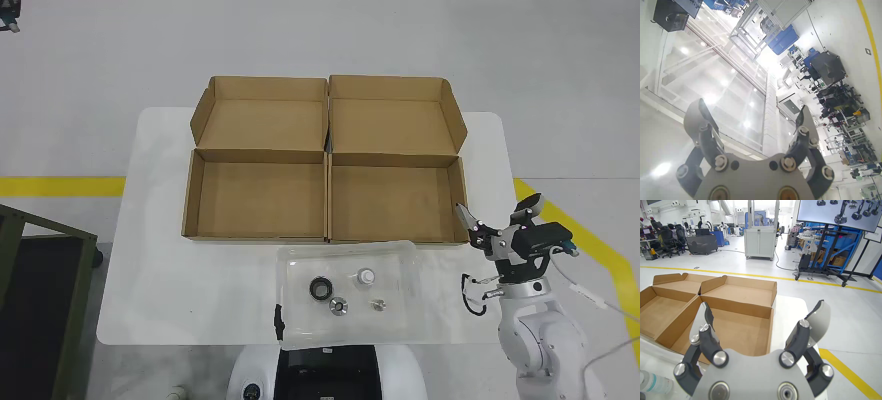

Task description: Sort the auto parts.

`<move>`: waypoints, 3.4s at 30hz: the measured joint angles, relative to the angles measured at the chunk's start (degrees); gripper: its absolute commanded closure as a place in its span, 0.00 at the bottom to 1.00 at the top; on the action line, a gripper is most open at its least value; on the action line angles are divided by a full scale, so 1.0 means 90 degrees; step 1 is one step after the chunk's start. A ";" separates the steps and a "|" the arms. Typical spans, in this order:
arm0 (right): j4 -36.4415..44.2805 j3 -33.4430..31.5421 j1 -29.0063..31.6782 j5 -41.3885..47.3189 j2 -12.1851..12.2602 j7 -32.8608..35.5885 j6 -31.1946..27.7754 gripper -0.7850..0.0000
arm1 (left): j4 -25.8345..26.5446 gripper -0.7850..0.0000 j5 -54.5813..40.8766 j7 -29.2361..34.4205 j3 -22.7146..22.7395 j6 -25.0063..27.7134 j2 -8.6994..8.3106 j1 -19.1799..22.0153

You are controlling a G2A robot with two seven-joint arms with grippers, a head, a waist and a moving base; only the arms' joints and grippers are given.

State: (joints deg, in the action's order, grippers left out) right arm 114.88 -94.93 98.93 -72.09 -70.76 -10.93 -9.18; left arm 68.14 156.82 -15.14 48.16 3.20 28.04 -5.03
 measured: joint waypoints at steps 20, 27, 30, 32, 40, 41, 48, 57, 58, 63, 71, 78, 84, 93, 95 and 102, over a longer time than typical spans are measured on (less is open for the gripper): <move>0.0000 0.0000 0.0000 0.0000 0.0000 0.0000 0.0000 0.00 | 0.0000 0.00 0.0000 0.0000 0.0000 0.0000 0.0000 0.0000; 0.0000 0.0000 0.0000 0.0000 0.0000 0.0000 0.0000 0.00 | 0.0000 0.00 0.0000 0.0000 0.0000 0.0000 0.0000 0.0000; 0.0000 0.0000 0.0000 0.0000 0.0000 0.0000 0.0000 0.00 | 0.0000 0.00 0.0000 0.0000 0.0000 0.0000 0.0000 0.0000; 0.0000 0.0000 0.0000 0.0000 0.0000 0.0000 0.0000 0.00 | 0.0000 0.00 0.0000 0.0000 0.0000 0.0000 0.0000 0.0000; 0.0021 0.0022 -0.0062 -0.0181 0.0017 0.0141 -0.0147 0.00 | 0.0000 0.00 0.0000 0.0000 0.0000 0.0000 0.0000 0.0000; 0.0040 0.0055 -0.0093 -0.0272 0.0027 0.0219 -0.0292 0.00 | 0.0000 0.00 0.0000 0.0000 0.0000 0.0000 0.0000 0.0000; 0.0130 0.0221 -0.0204 -0.0360 0.0089 0.0437 -0.1390 0.00 | 0.0000 0.00 0.0000 0.0000 0.0000 0.0000 0.0000 0.0000; 0.0288 0.0502 -0.0300 -0.0554 0.0217 0.0763 -0.3297 0.00 | 0.0000 0.00 0.0000 0.0000 0.0000 0.0000 0.0000 0.0000; 0.0308 0.0543 -0.0332 -0.0633 0.0230 0.0828 -0.3450 0.00 | 0.0000 0.00 0.0000 0.0000 0.0000 0.0000 0.0000 0.0000; 0.0242 0.0747 -0.0494 -0.0747 0.0281 0.0953 -0.4042 0.00 | 0.0000 0.00 0.0000 0.0000 0.0000 0.0000 0.0000 0.0000; 0.0041 0.1059 -0.0650 -0.1111 0.0372 0.1247 -0.4835 0.00 | 0.0000 0.00 0.0000 0.0000 0.0000 0.0000 0.0000 0.0000; -0.0162 0.1183 -0.0691 -0.1354 0.0435 0.1381 -0.5004 0.00 | 0.0000 0.00 0.0000 0.0000 0.0000 0.0000 0.0000 0.0000; -0.0263 0.1293 -0.0752 -0.1470 0.0483 0.1549 -0.5084 0.05 | 0.0000 0.00 0.0000 0.0000 0.0000 0.0000 0.0000 0.0000; -0.0419 0.1480 -0.0860 -0.1593 0.0532 0.1784 -0.4919 0.31 | 0.0000 0.00 0.0000 0.0000 0.0000 0.0000 0.0000 0.0000; -0.0450 0.1531 -0.0887 -0.1601 0.0544 0.1836 -0.4927 0.29 | 0.0000 0.00 0.0000 0.0000 0.0000 0.0000 0.0000 0.0000; -0.0534 0.1721 -0.0979 -0.1677 0.0580 0.1999 -0.4930 0.52 | 0.0000 0.00 0.0000 0.0000 0.0000 0.0000 0.0000 0.0000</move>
State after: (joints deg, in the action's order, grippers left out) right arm 110.07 -79.44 90.12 -87.18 -65.54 7.05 -53.55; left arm 68.14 156.82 -15.14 48.16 3.20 28.04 -5.03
